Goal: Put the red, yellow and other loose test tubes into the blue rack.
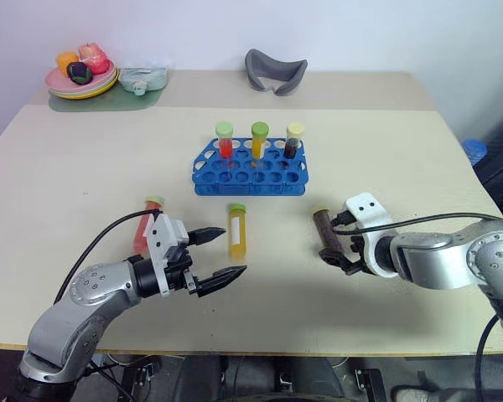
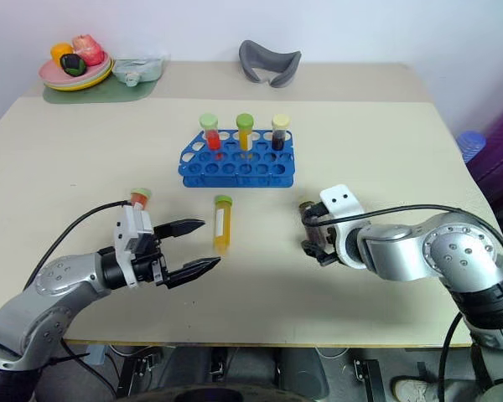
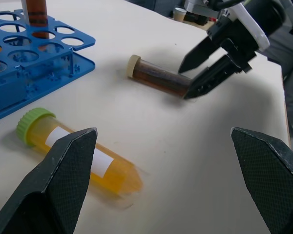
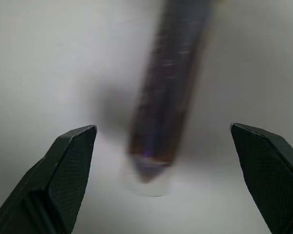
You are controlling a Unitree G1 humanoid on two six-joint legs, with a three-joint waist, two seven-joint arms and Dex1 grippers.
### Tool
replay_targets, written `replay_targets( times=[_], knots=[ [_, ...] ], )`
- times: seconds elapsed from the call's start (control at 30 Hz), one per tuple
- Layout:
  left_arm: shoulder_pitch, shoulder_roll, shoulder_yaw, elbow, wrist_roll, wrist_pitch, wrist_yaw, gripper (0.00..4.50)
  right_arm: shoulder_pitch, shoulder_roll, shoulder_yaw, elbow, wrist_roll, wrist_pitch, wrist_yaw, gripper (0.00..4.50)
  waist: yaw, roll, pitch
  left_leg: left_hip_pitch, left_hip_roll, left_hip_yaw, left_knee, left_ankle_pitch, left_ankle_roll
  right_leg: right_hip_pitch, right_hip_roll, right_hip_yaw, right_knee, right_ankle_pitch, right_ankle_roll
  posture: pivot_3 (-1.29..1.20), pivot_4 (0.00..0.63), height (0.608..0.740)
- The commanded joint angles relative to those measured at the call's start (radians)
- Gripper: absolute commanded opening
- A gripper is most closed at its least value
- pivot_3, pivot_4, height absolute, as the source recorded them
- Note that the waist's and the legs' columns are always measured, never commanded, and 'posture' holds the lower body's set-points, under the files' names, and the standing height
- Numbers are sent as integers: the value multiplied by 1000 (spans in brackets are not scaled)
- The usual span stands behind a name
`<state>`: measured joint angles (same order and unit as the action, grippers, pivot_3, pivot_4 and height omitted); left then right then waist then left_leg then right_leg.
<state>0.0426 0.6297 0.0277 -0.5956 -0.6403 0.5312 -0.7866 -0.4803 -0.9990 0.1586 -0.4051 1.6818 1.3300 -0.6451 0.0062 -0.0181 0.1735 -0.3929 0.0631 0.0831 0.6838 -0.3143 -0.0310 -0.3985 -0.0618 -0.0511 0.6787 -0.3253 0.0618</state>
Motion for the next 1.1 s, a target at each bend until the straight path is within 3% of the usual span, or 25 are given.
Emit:
replay_targets(
  times=[0.03,0.13,0.3,0.47,0.8,1.1],
  knots=[
    [-3,4,17,-16,6,-25,-2,4479,-36,-37,6,2,-103,47,126,4500,0,0,0,0,0,0,0,0,0,0,0,0,0,0,0,0,150,735],
    [-6,-4,4,-10,15,-33,0,4479,-50,-92,51,-25,-274,77,330,4500,3,0,0,0,0,0,0,-1,2,0,0,0,-1,0,0,0,150,735],
    [-13,-23,-18,14,39,-61,-9,4479,-26,-146,125,28,-556,-26,645,4500,3,0,0,0,0,0,0,-2,4,0,0,0,-1,0,0,0,150,735],
    [-25,-33,-28,23,50,-70,-11,4479,-27,-150,183,30,-791,-122,836,4500,-2,0,0,0,0,0,0,-2,4,1,0,0,-1,0,0,0,150,735],
    [-69,-48,-50,29,53,-57,2,4479,-53,-64,241,164,-1082,-203,1041,4500,-12,-5,-6,3,1,0,0,-2,4,3,0,0,-1,0,0,0,150,735],
    [-78,-49,-50,39,53,-60,-1,4479,-8,-120,300,189,-1334,-588,1443,4500,-16,-5,-7,2,1,0,0,-2,4,3,0,-1,-3,0,0,0,150,735]
  ],
)
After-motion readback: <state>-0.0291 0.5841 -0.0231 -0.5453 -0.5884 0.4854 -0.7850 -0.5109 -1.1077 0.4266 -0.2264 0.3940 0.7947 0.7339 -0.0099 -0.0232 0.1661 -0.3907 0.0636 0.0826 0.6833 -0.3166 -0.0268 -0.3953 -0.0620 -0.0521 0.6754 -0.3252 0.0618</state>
